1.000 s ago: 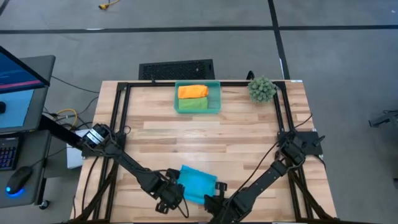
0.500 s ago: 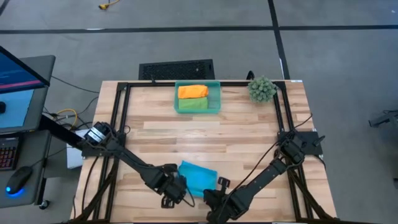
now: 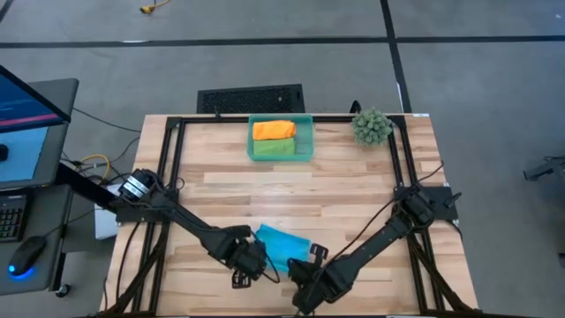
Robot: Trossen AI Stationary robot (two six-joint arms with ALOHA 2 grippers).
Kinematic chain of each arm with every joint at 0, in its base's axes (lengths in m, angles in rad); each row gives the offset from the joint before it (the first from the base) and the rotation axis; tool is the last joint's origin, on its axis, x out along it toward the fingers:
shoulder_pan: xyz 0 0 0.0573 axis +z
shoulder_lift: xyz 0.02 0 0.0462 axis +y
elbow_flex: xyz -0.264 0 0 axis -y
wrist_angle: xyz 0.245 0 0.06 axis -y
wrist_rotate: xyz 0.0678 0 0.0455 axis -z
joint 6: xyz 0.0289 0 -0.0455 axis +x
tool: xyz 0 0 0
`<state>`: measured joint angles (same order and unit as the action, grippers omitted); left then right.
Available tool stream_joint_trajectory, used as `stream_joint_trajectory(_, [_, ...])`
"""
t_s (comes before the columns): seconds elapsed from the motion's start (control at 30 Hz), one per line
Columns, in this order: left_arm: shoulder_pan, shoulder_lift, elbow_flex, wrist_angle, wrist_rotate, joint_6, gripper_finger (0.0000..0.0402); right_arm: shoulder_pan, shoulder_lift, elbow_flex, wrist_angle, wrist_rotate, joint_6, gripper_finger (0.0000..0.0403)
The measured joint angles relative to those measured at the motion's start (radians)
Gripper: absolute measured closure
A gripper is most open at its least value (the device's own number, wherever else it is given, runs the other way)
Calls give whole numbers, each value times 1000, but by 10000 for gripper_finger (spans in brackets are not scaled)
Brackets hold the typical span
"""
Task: Roll microfiber towels into tight, uniform cylinder then place into a basket
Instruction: Roll the blue microfiber cloth
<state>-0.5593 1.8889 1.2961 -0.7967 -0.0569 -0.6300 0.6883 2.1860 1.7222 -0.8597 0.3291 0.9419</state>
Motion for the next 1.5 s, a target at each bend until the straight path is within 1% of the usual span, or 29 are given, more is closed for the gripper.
stream_joint_trajectory(0.1, [25, -18, -1, -10, 10, 12, 399, -24, 0, 0, -1, -63, 1, 398])
stream_joint_trajectory(0.23, [44, -27, -2, -8, 73, 47, 399, -29, 0, 0, -2, -80, -8, 394])
stream_joint_trajectory(0.37, [58, -26, -2, 3, 151, 73, 399, -31, 0, 0, 9, -154, -62, 396])
stream_joint_trajectory(0.4, [62, -25, -2, 2, 157, 86, 399, -33, 0, 0, 8, -159, -77, 397])
stream_joint_trajectory(0.6, [103, -24, -12, -13, 127, 99, 399, -50, 0, -9, -16, -146, -126, 395])
stream_joint_trajectory(0.73, [127, -24, -44, 3, 128, 99, 399, -59, 0, -9, -17, -168, -157, 396])
stream_joint_trajectory(0.87, [138, -24, -74, 22, 160, 87, 400, -60, 0, -9, -13, -171, -150, 396])
stream_joint_trajectory(0.93, [125, -24, -74, 32, 172, 79, 400, -53, -1, -9, 8, -184, -133, 395])
stream_joint_trajectory(1.0, [104, -24, -76, 65, 203, 59, 400, -42, -1, -9, 64, -206, -131, 395])
stream_joint_trajectory(1.1, [69, -23, -77, 121, 303, 45, 400, -29, -1, -10, 174, -275, -156, 395])
stream_joint_trajectory(1.17, [44, -23, -77, 142, 350, 37, 400, -19, -1, -10, 227, -290, -183, 395])
stream_joint_trajectory(1.27, [23, -23, -76, 138, 367, 13, 400, -14, -2, -10, 237, -286, -187, 395])
stream_joint_trajectory(1.33, [24, -23, -77, 128, 374, -8, 400, -15, 0, -10, 240, -285, -184, 395])
stream_joint_trajectory(1.5, [76, -23, -77, 121, 481, -86, 400, -22, 25, -12, 259, -327, -138, 395])
